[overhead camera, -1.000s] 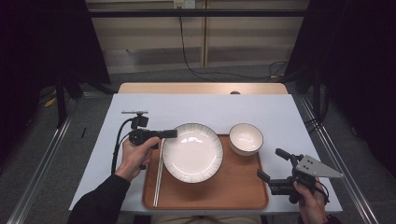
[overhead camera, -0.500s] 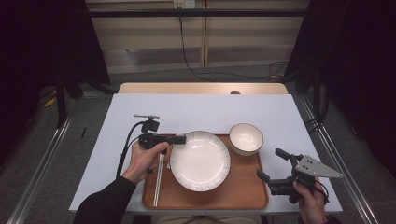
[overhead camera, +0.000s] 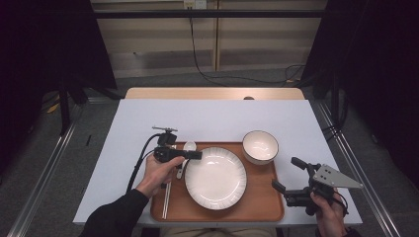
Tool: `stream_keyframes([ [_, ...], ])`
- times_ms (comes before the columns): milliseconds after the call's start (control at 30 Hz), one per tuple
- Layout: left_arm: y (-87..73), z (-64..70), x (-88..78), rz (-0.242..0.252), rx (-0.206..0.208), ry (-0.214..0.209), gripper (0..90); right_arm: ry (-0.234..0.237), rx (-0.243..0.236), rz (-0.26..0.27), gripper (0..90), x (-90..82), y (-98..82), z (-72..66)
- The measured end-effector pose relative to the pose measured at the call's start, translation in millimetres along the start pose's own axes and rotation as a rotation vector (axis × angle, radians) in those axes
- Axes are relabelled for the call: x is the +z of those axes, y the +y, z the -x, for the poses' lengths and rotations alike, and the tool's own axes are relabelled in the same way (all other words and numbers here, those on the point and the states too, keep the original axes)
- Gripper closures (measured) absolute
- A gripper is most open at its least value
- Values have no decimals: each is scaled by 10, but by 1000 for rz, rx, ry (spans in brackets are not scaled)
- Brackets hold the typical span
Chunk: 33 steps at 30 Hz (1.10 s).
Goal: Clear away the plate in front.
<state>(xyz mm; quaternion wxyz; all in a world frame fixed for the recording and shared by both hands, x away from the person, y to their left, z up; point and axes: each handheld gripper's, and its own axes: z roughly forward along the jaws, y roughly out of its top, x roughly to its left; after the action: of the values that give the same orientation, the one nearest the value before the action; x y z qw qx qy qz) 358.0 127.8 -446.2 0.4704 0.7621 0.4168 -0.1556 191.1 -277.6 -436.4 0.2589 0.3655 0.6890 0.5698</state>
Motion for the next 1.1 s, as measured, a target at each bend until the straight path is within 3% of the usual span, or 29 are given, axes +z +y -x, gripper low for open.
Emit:
stream_keyframes([
  [333, -20, -35, 126, -35, -13, 5, 823, 4, -3, -3, 8, 4, -2, 2],
  [400, -13, -39, 132, -40, 1, -1, 824, -2, -4, -3, 8, 2, -1, 1],
  [500, -24, -41, 150, -61, 24, 43, 836, 1, -4, -4, 8, 3, -2, 3],
  [833, -43, -71, 214, -83, 69, 105, 850, 2, -8, -9, 8, 5, -2, -2],
  [867, -42, -81, 217, -85, 69, 90, 849, 5, -4, -7, 8, 6, -2, -4],
  [900, -47, -71, 226, -82, 72, 107, 850, 2, -4, -10, 8, 3, -2, -2],
  [1100, -57, -90, 239, -94, 81, 105, 853, 6, -3, -11, 8, 5, -6, 6],
])
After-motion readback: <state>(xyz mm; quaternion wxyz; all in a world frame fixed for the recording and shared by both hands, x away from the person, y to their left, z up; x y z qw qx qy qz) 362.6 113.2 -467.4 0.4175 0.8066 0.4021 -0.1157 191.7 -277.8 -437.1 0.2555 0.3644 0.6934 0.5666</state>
